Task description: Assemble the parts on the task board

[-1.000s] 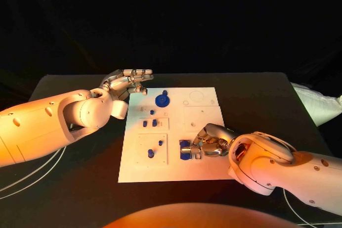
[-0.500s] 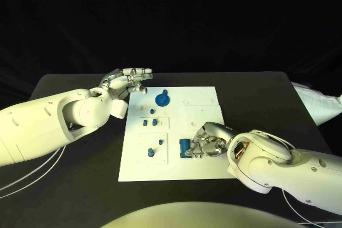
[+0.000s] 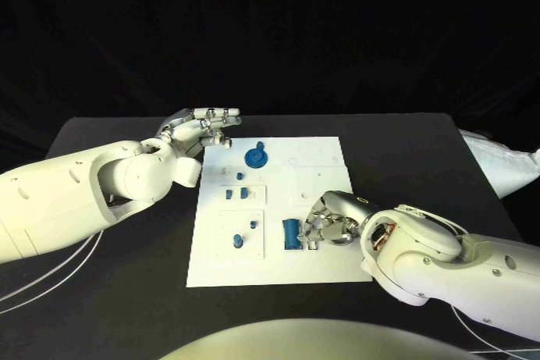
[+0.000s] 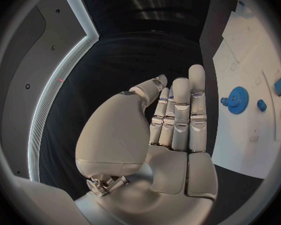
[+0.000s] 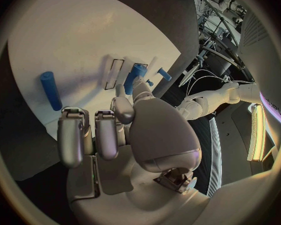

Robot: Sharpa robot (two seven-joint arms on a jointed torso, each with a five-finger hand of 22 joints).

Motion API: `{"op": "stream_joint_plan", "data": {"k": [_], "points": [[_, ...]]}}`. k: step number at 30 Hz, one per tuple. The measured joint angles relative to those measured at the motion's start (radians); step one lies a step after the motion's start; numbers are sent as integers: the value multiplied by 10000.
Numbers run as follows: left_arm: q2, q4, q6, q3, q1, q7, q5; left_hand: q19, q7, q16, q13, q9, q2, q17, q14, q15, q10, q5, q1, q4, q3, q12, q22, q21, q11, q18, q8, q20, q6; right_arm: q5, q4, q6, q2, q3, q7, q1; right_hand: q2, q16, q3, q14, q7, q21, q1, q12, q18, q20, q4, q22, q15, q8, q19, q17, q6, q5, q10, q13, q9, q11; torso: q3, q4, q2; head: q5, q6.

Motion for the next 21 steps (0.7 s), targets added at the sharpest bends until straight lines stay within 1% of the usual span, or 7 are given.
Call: {"op": "stream_joint_plan", "data": {"k": [4, 6, 9, 11, 14, 17, 21], "points": [[-2, -7, 4, 0, 0, -3, -1, 0, 0, 0, 0, 0, 29, 0, 0, 0, 0, 0, -29, 0, 0, 0, 0, 0, 0, 0, 0, 0, 0, 105, 398, -121, -516, 22, 3, 70, -194, 0, -174, 0, 0, 0, -362, -3, 1, 0, 206, 0, 0, -42, 0, -1, 0, 479, 19, 23, 27, -21, 3, -10, -8, -29, 14], [-3, -10, 7, 0, 0, -6, -1, 0, 0, 0, 0, 0, 39, 0, 0, 0, 0, 0, -40, 0, 0, 0, 0, 0, 0, 0, 0, 0, 0, 222, 581, -186, -858, 39, 25, 205, -200, 0, -187, -1, 0, 0, -377, -11, 0, 0, 241, -1, -1, -64, 0, -1, 0, 607, 20, 69, 28, -22, 3, -10, -10, -71, 24], [1, -12, 10, 0, 0, -8, -2, 0, 0, 0, 0, 0, 39, 0, 1, 1, 0, 0, -40, 0, 0, 0, 0, 0, 0, 0, 0, 0, 0, 388, 722, -239, -1362, 61, 57, 393, -159, 0, -147, -1, 100, 0, -336, -107, 0, 0, 256, -1, -1, -278, 0, -1, -213, 871, 16, 30, -27, -18, 2, -13, -12, -150, 57], [6, -11, 11, 0, 0, -11, -3, 0, 0, 0, 0, 0, 39, 1, 1, 1, 0, 0, -39, 0, 0, 0, 0, 0, 0, 0, 0, 0, 0, 468, 743, -247, -1706, 65, 70, 470, -63, 0, -83, -1, 160, 0, -240, -241, 0, 0, 194, -1, 0, -374, 0, -1, -303, 969, -40, -46, -84, 38, -2, -12, -12, -205, 76], [5, 0, 14, 0, 0, -14, -5, 0, 0, 0, 0, 0, 39, 1, 1, 1, 0, 0, -40, 0, 0, 0, 0, 0, 0, 0, 0, 0, 0, 500, 754, -228, -2038, 53, 83, 513, -4, 0, -59, -1, 175, 0, -173, -387, 1, 1, 170, -1, 0, -432, -1, -1, -318, 1068, -74, -116, -137, 72, -2, -12, -12, -245, 105], [-3, 19, 20, 0, 0, -16, -10, 0, -1, 0, 0, 0, 39, 1, 2, 1, 0, 0, -39, 0, 0, 0, 1, 0, 0, 0, 0, 0, 0, 469, 737, -178, -2326, 18, 88, 533, -18, 0, -29, -1, 183, 0, -162, -435, 1, 1, 206, -1, 0, -445, -1, -1, -326, 1138, -74, -183, -161, 73, 1, -17, -9, -275, 123], [-4, 35, 31, 0, 0, -19, -17, 0, -1, 0, 0, 0, 39, 1, -22, -22, 0, 0, -39, 0, 0, 0, 1, 0, -1, 0, 0, 0, 0, 296, 672, -55, -2429, -24, 89, 499, -85, 0, -148, -1, 145, 0, -261, -502, 1, 1, 450, -2, 0, -445, -1, -2, -178, 1301, -74, -236, -168, 72, 10, -31, -4, -301, 136]]}}
